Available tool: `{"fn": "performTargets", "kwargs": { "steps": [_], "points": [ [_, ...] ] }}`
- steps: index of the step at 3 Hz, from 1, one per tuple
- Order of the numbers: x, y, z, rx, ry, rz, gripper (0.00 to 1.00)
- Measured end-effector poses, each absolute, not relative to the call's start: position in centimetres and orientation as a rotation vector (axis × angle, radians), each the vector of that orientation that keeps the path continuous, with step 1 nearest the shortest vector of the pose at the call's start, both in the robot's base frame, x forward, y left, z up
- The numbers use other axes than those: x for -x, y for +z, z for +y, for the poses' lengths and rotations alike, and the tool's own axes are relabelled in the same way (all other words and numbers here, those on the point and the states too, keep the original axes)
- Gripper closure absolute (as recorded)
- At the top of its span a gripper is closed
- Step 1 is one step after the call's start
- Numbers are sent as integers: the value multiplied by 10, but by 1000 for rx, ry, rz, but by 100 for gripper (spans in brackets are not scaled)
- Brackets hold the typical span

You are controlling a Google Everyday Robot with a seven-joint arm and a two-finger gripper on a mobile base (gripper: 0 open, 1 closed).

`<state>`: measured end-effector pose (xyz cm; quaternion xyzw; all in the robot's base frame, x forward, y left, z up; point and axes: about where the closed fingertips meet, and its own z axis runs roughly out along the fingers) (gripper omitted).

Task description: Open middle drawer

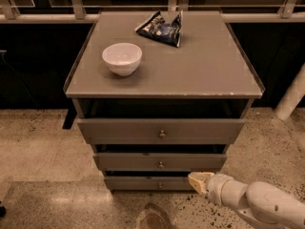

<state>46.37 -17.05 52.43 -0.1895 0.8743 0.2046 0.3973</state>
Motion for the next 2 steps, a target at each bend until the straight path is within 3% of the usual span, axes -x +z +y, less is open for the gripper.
{"fn": "performTargets", "kwargs": {
  "steps": [2],
  "points": [
    [-464,519,-176,413,518,2211,100]
  ]
}}
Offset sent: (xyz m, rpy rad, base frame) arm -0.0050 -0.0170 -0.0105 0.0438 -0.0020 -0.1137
